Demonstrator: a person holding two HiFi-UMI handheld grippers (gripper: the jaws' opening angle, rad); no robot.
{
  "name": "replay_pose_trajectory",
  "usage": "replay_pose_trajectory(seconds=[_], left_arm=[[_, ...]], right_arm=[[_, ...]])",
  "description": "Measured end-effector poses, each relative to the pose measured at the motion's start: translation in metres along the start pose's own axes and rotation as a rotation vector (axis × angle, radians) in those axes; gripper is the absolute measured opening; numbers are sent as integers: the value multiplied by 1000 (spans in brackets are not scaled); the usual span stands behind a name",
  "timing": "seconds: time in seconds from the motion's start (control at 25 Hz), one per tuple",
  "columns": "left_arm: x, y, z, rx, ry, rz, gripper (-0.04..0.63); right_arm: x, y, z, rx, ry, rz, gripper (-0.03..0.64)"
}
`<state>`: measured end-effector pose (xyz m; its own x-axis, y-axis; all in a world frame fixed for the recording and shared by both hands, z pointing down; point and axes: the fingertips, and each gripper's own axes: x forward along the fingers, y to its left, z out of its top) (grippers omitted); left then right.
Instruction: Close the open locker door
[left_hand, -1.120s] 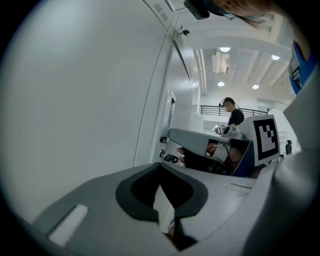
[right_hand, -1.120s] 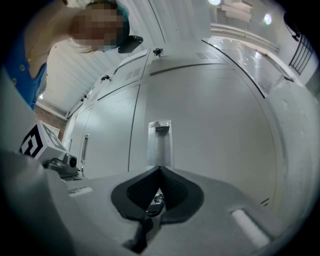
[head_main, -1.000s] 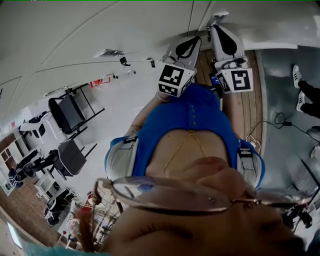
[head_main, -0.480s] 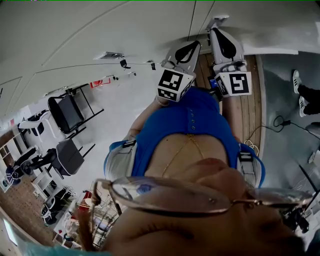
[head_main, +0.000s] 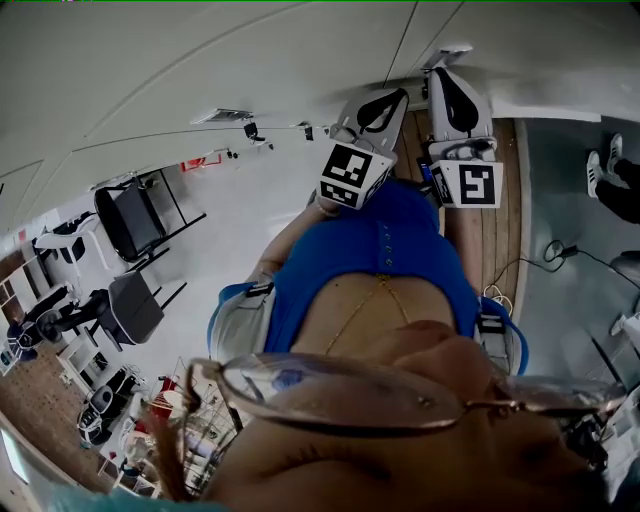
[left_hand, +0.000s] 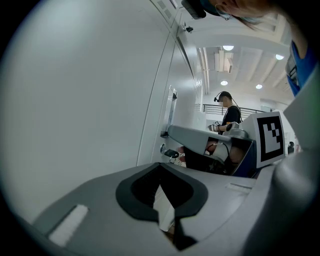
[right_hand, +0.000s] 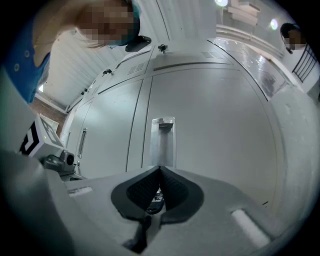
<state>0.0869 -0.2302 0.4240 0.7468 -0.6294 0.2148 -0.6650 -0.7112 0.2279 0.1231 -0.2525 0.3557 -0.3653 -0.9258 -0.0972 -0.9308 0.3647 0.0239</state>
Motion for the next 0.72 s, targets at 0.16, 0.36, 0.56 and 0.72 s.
replay_pose_trajectory(seconds=[0.16,0.36,0.56,0.72], left_arm=[[3,-2,1,-4,-3,-13,-2],[7,-3,2,-7,-1,-23,-2],[8,-3,3,-19,-5,-30,0],[8,-2,4,-22,-8,-32,0]], right_arm=[[0,0,-1,16,16,-1,3],[-2,-3,-1,21,17,-7,3],[-2,-3,-1,30,17,-9,3],[-3,-3,-2,35,17,-6,3]])
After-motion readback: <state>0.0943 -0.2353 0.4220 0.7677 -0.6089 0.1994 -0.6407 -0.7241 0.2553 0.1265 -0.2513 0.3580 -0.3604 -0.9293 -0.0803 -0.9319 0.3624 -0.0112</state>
